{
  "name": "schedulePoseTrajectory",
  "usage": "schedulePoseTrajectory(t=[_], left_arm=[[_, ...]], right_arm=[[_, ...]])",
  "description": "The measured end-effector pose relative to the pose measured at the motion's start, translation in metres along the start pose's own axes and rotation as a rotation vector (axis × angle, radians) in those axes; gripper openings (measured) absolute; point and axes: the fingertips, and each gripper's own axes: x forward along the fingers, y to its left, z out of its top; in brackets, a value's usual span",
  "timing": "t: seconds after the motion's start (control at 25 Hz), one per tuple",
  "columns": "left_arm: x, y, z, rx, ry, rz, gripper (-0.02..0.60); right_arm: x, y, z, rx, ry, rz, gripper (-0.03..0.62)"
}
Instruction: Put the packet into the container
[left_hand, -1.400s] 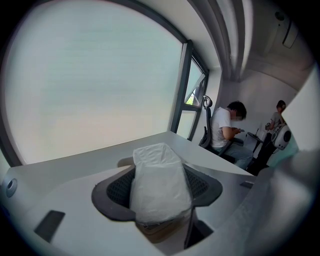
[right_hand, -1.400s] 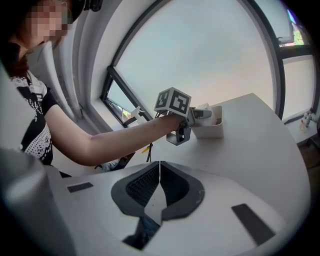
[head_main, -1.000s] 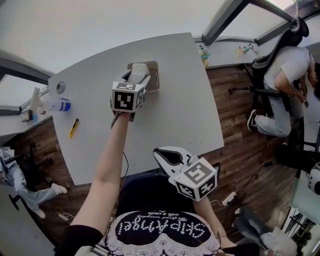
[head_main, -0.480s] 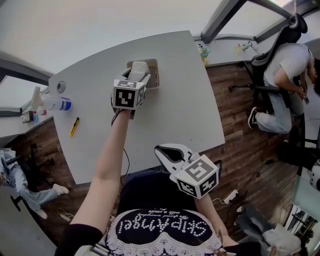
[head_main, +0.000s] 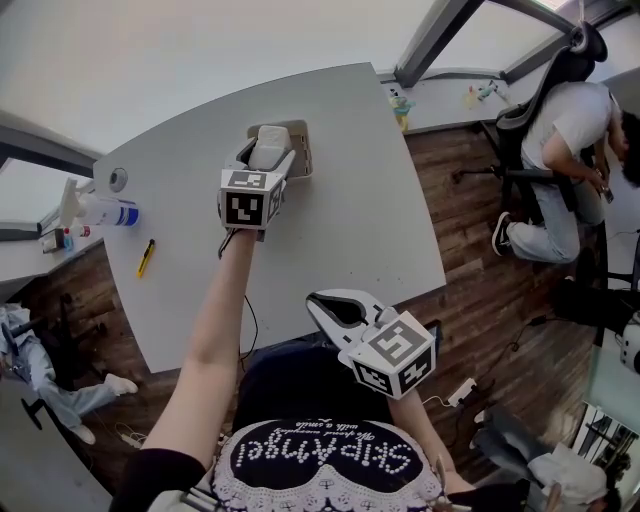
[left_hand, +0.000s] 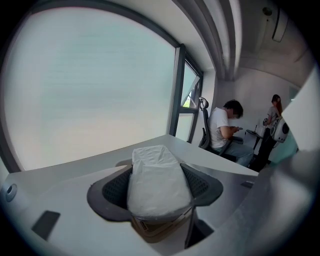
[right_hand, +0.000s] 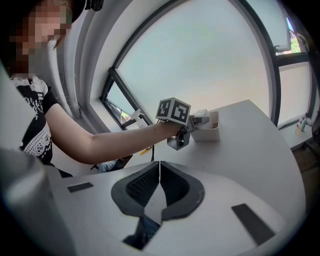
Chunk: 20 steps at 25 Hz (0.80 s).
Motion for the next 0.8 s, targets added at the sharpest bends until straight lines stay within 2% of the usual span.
schedulePoseTrajectory(t=[0.2,0.44,0.8], left_arm=[[-0.008,0.003,0.009,0.002,-0.034,0.013,0.295],[-0.026,0.006,0.036,0.003,-0.123,0.033,0.307],[-0.068,-0.002,0.089,0.029,-0.270,0.001,0.307]], right_arm=[[0.001,0.001,0.000,-0.004,-0.002,0.003,0.015],[0.002,0.004,0.000,-0.011,0.000,0.007,0.016],[0.001,0.004,0.002,-0.028,-0.007,0.005,0.015]])
